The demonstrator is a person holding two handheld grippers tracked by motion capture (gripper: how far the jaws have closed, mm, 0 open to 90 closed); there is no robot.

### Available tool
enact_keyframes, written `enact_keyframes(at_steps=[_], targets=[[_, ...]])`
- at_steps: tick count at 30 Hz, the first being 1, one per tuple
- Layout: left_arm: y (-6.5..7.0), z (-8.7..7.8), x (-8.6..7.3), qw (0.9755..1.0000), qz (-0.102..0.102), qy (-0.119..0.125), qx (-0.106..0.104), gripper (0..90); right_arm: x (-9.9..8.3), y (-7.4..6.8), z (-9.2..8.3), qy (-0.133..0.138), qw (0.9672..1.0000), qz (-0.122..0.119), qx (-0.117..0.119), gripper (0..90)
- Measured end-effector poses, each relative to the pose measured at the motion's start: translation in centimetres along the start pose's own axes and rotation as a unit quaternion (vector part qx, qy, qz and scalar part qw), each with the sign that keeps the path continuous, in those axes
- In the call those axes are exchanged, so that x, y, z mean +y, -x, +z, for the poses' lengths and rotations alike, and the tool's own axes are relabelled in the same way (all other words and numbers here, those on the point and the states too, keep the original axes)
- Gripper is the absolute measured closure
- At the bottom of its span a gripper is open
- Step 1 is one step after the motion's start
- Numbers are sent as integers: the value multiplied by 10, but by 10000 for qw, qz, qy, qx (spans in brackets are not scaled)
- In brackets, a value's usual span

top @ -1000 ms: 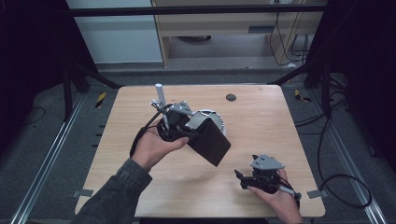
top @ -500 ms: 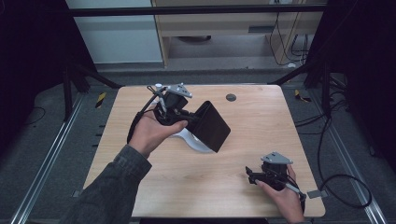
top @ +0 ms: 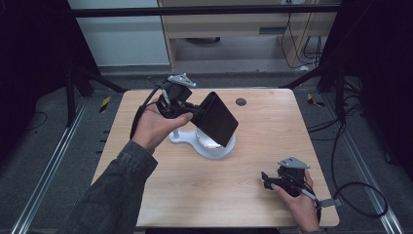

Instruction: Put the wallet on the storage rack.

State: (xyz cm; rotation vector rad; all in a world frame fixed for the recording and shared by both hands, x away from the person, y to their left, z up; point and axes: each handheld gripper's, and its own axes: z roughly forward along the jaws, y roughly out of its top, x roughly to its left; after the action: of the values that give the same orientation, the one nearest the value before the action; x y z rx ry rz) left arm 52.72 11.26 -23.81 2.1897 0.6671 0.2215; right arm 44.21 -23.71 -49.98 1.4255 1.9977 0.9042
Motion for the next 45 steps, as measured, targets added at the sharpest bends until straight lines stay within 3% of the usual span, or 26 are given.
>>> enact_keyframes(at_steps=[7,14,32,45], targets=[[-18,0,4,9998,-126,-34,132,815,0,5,6,-82,9999,53,-32,51],[-31,6,1,9994,-231,-84,240,814,0,5,8,-96,9999,-77,-33,51],[-34,18,-10,9990,-212,-255,295,814,-1,8,7,-96,9999,-19,-34,52],[-35,46,-22,9980,-198,-513,320,813,-1,3,5,-123,9999,-83,-18,51]])
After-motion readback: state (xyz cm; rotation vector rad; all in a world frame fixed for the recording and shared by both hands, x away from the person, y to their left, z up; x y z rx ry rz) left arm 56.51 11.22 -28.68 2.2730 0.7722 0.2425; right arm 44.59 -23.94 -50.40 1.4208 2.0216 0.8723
